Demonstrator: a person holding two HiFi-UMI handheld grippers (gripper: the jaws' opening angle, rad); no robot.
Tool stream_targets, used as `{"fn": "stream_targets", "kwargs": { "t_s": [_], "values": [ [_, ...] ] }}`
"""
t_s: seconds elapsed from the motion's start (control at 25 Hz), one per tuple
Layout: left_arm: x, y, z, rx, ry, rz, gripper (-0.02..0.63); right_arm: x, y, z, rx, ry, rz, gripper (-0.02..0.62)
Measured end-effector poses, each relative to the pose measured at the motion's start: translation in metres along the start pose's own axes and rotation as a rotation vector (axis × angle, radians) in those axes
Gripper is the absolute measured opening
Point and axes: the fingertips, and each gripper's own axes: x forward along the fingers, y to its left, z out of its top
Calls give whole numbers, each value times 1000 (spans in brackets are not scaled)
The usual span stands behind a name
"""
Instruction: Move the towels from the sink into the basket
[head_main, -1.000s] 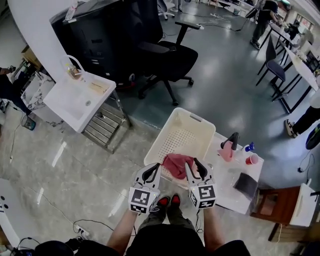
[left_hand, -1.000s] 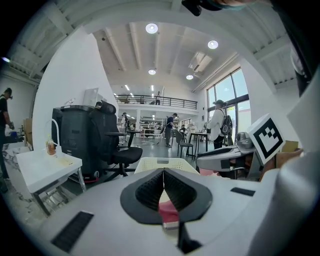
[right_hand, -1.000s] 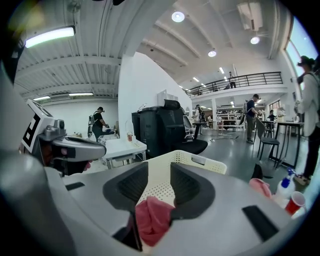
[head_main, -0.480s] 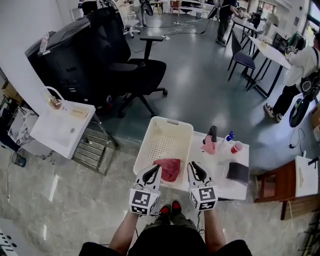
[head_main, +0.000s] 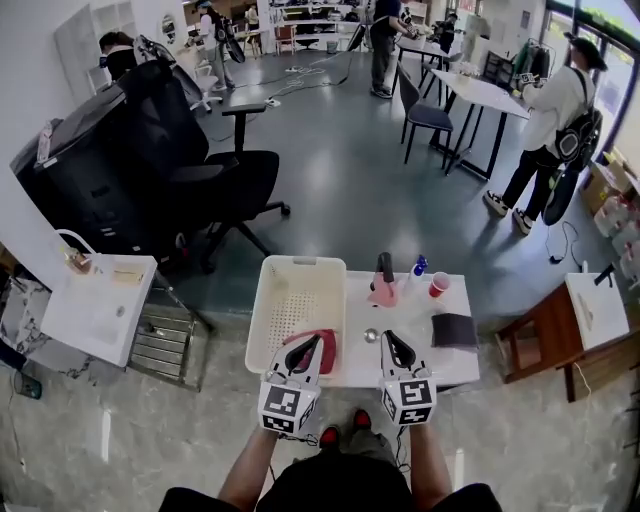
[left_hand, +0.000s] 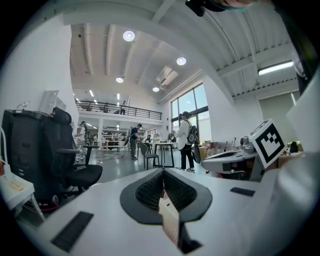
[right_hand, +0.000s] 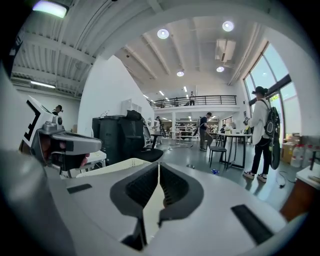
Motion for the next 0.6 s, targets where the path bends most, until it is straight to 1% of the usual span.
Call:
{"fn": "stream_targets", "kwargs": {
  "t_s": [0.2,0.32,0.44,0.6],
  "values": [
    [29,-29,7,12,-8,-86,8,-16,-41,0,14,-5,-89,37],
    [48,-41,5,14,3,-112,8,-18,-63,-6,24,4,-116,37],
    [69,-50,1,5,22,-115,8,-11,-86,-13,30,20,-116,37],
    [94,-54,-5,-16,45,-90,8,6,-109,-21,39,40,-83,37]
  ]
}}
